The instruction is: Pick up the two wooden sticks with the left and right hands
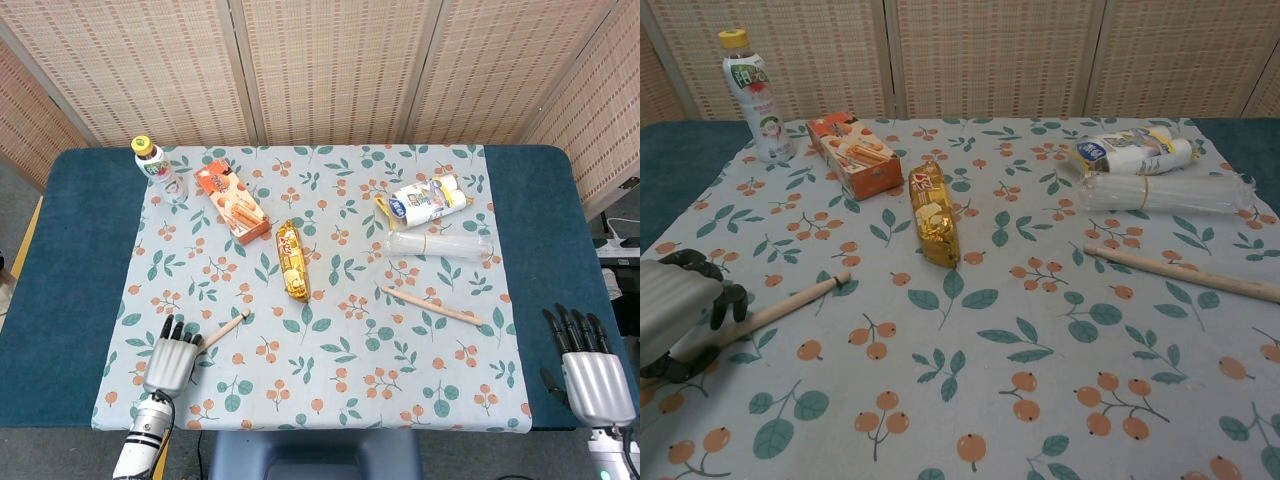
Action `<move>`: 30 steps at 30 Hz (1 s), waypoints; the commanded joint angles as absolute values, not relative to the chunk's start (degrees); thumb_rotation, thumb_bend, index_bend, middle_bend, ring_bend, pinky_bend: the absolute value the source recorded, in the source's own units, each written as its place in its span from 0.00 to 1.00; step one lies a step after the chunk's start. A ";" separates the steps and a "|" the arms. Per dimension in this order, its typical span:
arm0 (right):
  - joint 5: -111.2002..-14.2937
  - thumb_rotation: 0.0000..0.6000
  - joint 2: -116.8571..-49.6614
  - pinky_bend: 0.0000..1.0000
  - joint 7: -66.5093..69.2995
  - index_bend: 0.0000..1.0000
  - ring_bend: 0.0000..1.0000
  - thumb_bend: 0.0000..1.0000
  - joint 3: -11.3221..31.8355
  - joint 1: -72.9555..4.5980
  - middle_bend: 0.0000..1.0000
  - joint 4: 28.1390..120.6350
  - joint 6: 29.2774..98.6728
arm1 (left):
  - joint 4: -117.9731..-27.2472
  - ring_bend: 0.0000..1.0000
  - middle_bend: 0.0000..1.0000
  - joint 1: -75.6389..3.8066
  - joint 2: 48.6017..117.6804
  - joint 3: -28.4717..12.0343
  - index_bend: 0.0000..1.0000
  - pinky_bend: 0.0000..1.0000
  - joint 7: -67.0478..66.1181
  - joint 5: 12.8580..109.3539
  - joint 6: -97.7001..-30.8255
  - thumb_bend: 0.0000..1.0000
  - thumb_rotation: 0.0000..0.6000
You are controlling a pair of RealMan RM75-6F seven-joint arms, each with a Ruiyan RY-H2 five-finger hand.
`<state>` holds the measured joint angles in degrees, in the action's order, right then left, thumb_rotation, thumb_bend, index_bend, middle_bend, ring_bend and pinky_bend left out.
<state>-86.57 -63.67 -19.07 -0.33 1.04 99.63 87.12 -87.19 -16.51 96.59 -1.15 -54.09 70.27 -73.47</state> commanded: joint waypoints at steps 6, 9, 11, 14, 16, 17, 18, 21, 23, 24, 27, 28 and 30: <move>-86.71 1.00 -63.59 0.00 -19.12 0.00 0.00 0.27 -0.37 1.12 0.01 99.70 87.03 | -85.90 0.20 0.44 -16.66 97.61 -0.27 0.36 0.12 -55.30 69.63 -73.70 0.40 1.00; -86.66 1.00 -63.56 0.00 -19.04 0.00 0.00 0.27 -0.25 1.20 0.01 99.69 87.19 | -85.48 0.21 0.47 -16.75 97.80 -0.34 0.38 0.12 -55.86 69.20 -73.88 0.40 1.00; -86.57 1.00 -63.56 0.00 -19.02 0.00 0.00 0.27 -0.20 1.22 0.01 99.69 87.16 | -85.24 0.23 0.50 -16.85 97.90 -0.37 0.40 0.12 -55.98 68.82 -73.76 0.40 1.00; -86.58 1.00 -63.53 0.00 -19.09 0.00 0.00 0.27 -0.21 1.22 0.01 99.64 87.05 | -83.81 0.29 0.56 -16.90 98.58 -0.45 0.47 0.13 -54.81 69.97 -74.69 0.42 1.00; -86.53 1.00 -63.57 0.00 -19.17 0.00 0.00 0.27 -0.17 1.23 0.01 99.65 87.04 | -82.63 0.32 0.60 -16.74 99.17 -0.44 0.52 0.13 -53.16 71.11 -75.55 0.44 1.00; -86.48 1.00 -63.59 0.00 -19.21 0.00 0.00 0.27 -0.15 1.22 0.01 99.66 87.00 | -81.71 0.34 0.63 -16.64 99.65 -0.54 0.56 0.13 -51.94 71.97 -76.24 0.45 1.00; -86.39 1.00 -63.61 0.00 -19.29 0.00 0.00 0.27 -0.13 1.22 0.01 99.66 86.94 | -80.06 0.36 0.67 -16.45 100.44 -0.65 0.60 0.14 -50.10 73.31 -77.38 0.47 1.00; -86.26 1.00 -63.73 0.00 -19.61 0.00 0.00 0.27 -0.08 1.18 0.01 99.65 86.79 | -75.81 0.42 0.77 -15.96 102.30 -1.00 0.71 0.15 -45.78 75.56 -79.53 0.57 1.00; -86.18 1.00 -63.85 0.00 -19.84 0.00 0.00 0.27 -0.09 1.15 0.01 99.62 86.67 | -73.38 0.46 0.81 -15.79 103.25 -1.40 0.76 0.16 -43.00 76.66 -80.56 0.61 1.00; -86.12 1.00 -63.91 0.00 -19.96 0.00 0.00 0.27 -0.09 1.15 0.01 99.65 86.60 | -71.76 0.47 0.82 -15.70 103.73 -1.55 0.77 0.16 -41.45 77.31 -81.10 0.62 1.00; -85.89 1.00 -64.24 0.00 -20.45 0.00 0.00 0.27 0.00 1.07 0.01 99.51 86.41 | -68.10 0.49 0.85 -15.73 104.56 -1.78 0.79 0.16 -37.28 79.29 -82.31 0.62 1.00; -85.70 1.00 -64.42 0.00 -20.57 0.00 0.00 0.27 0.09 0.98 0.01 99.41 86.24 | -67.14 0.50 0.85 -15.76 104.65 -1.84 0.79 0.16 -35.92 79.91 -82.67 0.62 1.00; -84.86 1.00 -65.07 0.00 -20.69 0.00 0.00 0.27 0.62 0.39 0.01 98.88 85.32 | -65.05 0.51 0.86 -16.01 104.43 -1.73 0.80 0.16 -32.58 81.86 -83.63 0.62 1.00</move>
<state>-85.32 -64.72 -20.60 0.32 0.72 99.18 85.79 -67.42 -15.90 103.97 -1.57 -36.16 79.37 -82.06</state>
